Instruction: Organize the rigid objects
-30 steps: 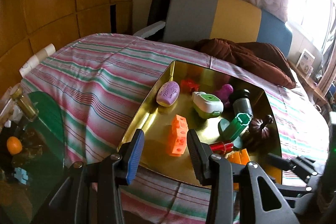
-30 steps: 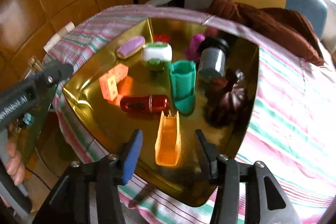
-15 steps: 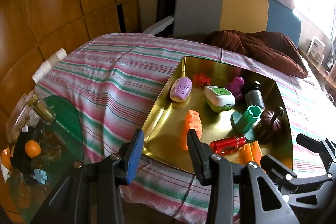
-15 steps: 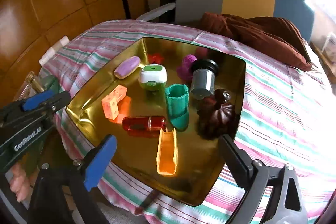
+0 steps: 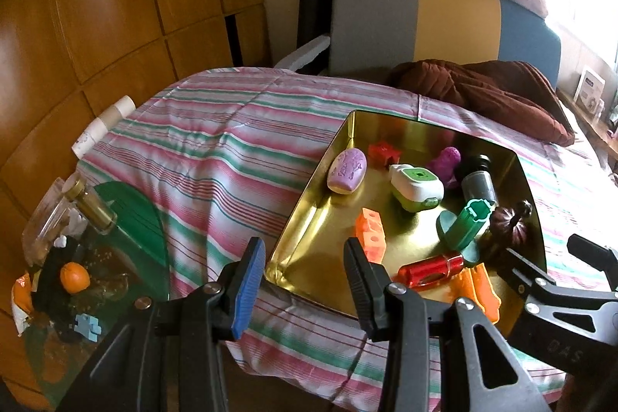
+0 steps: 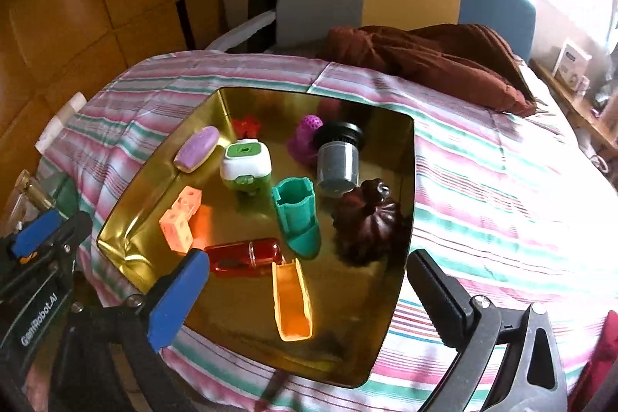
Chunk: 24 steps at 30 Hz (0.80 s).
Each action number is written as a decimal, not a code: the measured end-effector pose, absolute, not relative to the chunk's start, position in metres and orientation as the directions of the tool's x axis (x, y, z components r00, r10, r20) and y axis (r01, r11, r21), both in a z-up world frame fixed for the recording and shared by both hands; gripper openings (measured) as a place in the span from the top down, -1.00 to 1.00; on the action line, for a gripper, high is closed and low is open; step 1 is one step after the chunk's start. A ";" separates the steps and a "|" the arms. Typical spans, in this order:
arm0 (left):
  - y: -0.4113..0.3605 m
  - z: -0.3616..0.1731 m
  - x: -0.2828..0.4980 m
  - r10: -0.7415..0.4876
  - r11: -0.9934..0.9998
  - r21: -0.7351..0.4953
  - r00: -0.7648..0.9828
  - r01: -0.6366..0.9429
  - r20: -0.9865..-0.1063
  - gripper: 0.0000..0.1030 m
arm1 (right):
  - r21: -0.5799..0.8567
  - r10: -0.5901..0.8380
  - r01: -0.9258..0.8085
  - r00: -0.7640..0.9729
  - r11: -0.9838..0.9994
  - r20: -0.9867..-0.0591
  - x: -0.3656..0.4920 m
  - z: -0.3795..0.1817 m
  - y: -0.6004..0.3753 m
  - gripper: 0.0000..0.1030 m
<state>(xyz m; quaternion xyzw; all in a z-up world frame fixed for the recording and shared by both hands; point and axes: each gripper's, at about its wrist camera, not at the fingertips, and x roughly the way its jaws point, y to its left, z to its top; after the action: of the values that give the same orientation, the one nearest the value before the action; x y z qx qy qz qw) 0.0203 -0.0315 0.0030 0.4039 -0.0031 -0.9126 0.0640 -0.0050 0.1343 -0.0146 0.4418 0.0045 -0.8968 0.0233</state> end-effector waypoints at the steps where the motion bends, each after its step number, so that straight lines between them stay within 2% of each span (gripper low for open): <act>1: -0.031 0.003 0.019 -0.115 -0.992 0.052 -0.662 0.113 -0.741 0.18 | 0.013 -0.038 0.046 -0.608 -0.999 -0.793 -0.005 -0.014 0.134 -1.00; 24: -0.021 -0.006 0.011 -0.062 -0.998 0.030 -0.628 0.062 -0.776 0.19 | 0.040 -0.048 0.027 -0.598 -0.999 -0.800 -0.010 -0.017 0.129 -0.99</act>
<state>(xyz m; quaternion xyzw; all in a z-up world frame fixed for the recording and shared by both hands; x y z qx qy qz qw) 0.0109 -0.0213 -0.0055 0.4297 0.0001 -0.9023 0.0346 -0.0095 0.1286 -0.0173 0.4479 -0.0120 -0.8938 0.0209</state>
